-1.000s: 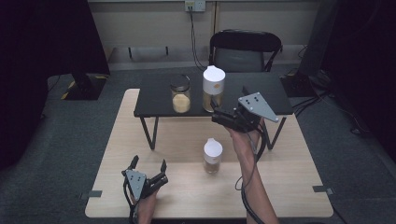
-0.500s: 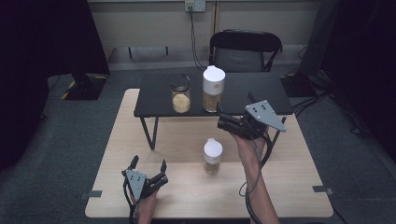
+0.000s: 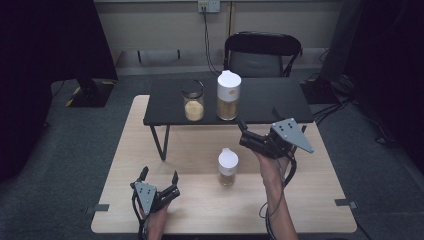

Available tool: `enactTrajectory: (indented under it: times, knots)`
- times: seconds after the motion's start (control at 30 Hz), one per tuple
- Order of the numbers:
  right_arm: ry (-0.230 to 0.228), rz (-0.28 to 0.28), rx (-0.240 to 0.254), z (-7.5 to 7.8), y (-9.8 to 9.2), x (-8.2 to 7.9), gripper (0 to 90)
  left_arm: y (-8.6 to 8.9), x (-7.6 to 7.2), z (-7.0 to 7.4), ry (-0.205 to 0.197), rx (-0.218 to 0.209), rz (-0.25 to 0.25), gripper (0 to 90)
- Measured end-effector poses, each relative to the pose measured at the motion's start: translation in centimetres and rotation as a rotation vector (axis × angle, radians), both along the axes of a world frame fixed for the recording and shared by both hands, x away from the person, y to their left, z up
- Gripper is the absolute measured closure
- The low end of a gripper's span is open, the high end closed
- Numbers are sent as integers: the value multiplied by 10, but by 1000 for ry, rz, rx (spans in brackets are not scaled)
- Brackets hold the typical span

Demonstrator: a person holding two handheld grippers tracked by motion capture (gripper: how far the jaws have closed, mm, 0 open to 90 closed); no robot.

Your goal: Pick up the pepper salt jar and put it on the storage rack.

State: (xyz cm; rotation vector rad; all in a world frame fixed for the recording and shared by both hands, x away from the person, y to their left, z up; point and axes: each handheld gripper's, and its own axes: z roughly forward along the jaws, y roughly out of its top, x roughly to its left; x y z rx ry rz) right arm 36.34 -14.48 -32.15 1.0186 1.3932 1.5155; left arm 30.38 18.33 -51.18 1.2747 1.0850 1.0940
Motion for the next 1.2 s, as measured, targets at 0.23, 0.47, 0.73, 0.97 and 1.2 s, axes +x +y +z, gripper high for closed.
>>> enactTrajectory:
  times: [0.23,0.47,0.73,0.97,1.2]
  knots:
    - [-24,-26,-11,-5,-5,-8,0,0,0,0,0,0,0,18]
    - [-24,-48,-14,-14,-12,-18,0,0,0,0,0,0,0,18]
    - [-16,-62,-16,-27,-16,-26,0,0,0,0,0,0,0,18]
    - [-21,-66,-37,-37,-15,-36,0,0,0,0,0,0,0,18]
    - [-18,-64,-34,-47,-15,-42,0,0,0,0,0,0,0,18]
